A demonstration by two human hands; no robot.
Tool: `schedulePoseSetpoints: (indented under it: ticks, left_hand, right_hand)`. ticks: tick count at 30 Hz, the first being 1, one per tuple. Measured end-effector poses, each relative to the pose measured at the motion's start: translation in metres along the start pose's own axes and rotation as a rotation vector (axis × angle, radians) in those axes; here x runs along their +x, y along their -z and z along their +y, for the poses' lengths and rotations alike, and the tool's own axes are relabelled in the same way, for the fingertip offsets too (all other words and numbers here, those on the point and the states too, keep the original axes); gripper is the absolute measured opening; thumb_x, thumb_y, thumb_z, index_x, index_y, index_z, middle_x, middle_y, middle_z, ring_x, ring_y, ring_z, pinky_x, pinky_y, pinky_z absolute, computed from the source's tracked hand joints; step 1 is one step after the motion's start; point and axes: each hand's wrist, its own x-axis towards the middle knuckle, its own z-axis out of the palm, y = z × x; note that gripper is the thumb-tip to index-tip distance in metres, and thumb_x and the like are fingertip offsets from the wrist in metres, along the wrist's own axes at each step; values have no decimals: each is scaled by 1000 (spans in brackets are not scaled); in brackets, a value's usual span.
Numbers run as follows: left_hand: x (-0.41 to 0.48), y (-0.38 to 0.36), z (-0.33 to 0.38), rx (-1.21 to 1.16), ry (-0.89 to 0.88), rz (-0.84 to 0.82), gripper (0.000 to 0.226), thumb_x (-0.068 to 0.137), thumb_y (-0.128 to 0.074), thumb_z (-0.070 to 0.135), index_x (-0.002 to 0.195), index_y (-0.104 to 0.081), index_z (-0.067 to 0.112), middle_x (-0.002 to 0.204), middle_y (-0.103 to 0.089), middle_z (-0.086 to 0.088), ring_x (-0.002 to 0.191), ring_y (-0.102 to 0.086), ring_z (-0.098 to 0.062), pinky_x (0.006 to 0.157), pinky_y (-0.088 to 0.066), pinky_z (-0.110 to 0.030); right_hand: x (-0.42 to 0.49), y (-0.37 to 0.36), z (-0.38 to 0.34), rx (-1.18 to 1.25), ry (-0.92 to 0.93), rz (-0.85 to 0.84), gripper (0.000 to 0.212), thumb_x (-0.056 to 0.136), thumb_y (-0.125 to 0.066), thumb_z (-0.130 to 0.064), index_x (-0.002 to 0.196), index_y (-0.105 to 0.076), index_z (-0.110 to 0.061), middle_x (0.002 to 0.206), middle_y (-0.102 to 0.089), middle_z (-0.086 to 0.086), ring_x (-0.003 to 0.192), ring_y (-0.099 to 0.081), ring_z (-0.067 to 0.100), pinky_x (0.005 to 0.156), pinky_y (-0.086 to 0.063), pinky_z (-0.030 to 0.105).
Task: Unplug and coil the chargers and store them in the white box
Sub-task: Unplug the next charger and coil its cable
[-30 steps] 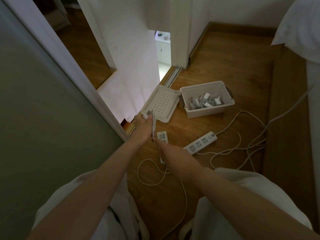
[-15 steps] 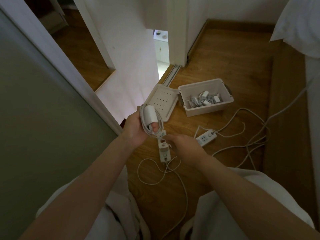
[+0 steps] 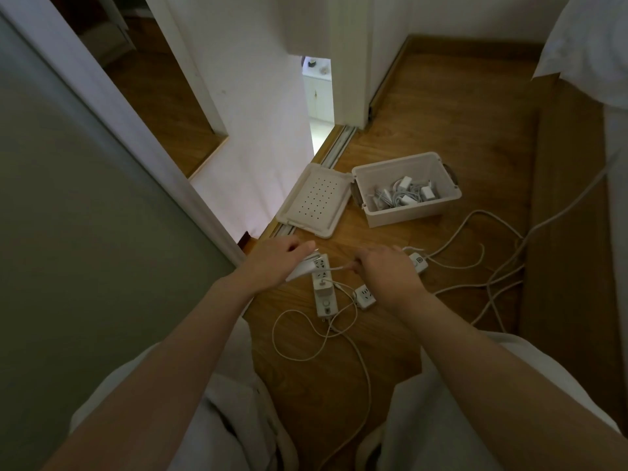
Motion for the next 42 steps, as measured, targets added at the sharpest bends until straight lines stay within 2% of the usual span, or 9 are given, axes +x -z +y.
schedulePoseSetpoints:
  ticks: [4,7,12,17,23,28,31,37,42]
  left_hand:
    - [2,0,-19,19,31,65,28,97,-39,45,82,-50,24,77,-52,3,71,-51,-16,65,-45,-32]
    - [3,-1,-22,26,-16,123,26,96,-42,42,95,-47,16,84,-49,2,71,-47,-11,61,-39,-26]
    - [7,-12,-17,181,-11,197,33,98,-43,28,123,-40,6,123,-40,-14,103,-50,-27,83,-48,-38]
    - [13,-17,-14,18,11,310,33,99,-40,28,122,-35,5,123,-34,-15,97,-51,-24,81,-49,-36]
    - [16,-18,-10,-115,12,431,30,98,-42,27,116,-34,3,120,-33,-14,88,-47,-20,77,-50,-37]
    - [11,-15,-11,-19,-141,372,29,98,-40,29,115,-35,6,118,-32,-9,92,-47,-17,71,-43,-21]
    - [5,-18,-8,79,-239,316,29,98,-40,30,117,-38,7,114,-30,0,91,-44,-11,64,-39,-16]
    - [8,-20,-6,-29,-152,353,25,99,-38,28,114,-36,8,113,-28,0,92,-45,-11,55,-38,-14]
    - [13,-16,-8,-228,-32,486,24,100,-38,25,111,-36,3,112,-32,-7,81,-45,-6,64,-41,-14]
  right_hand:
    - [-2,7,2,69,-58,79,27,98,-38,-40,91,-55,-21,92,-59,-4,84,-51,11,91,-36,31]
    - [-7,11,-10,145,-26,165,27,98,-39,-39,92,-59,-21,82,-53,-8,76,-46,8,87,-39,28]
    - [-12,15,-23,363,8,309,21,96,-45,-34,88,-62,-23,67,-46,-18,59,-42,-1,72,-37,23]
    - [-16,13,-31,531,95,315,23,97,-46,-25,101,-67,-21,68,-45,-27,60,-44,-11,64,-28,11]
    - [-19,5,-36,653,215,254,25,97,-44,-14,113,-64,-16,77,-58,-6,69,-49,-1,63,-37,12]
    - [-13,24,-28,1043,-180,279,22,98,-40,-18,101,-62,-22,75,-56,-7,42,-40,-1,39,-31,11]
    - [-9,40,-15,1251,-354,385,27,100,-38,-20,82,-59,-22,68,-53,-11,44,-34,1,43,-29,12]
    - [-10,37,-22,1232,-324,392,30,99,-40,-15,75,-59,-13,77,-58,-10,45,-44,-7,49,-33,9]
    - [-18,25,-28,966,-76,203,23,97,-44,-17,110,-63,-20,69,-55,-6,44,-43,-2,41,-33,11]
